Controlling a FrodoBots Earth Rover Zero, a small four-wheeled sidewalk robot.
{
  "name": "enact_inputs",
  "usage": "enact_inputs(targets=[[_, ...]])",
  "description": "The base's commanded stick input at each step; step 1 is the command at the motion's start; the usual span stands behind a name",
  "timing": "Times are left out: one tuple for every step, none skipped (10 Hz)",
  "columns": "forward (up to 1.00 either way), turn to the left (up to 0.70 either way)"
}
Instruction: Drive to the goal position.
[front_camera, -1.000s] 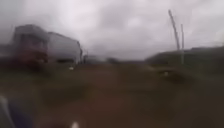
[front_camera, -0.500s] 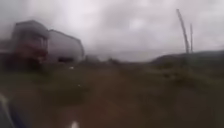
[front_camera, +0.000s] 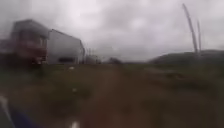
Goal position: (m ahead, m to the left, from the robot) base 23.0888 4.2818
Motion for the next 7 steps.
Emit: enact_inputs(targets=[[0.7, 0.0], [0.7, 0.0], [0.7, 0.0], [0.7, 0.0], [0.7, 0.0], [0.7, 0.0], [0.7, 0.0]])
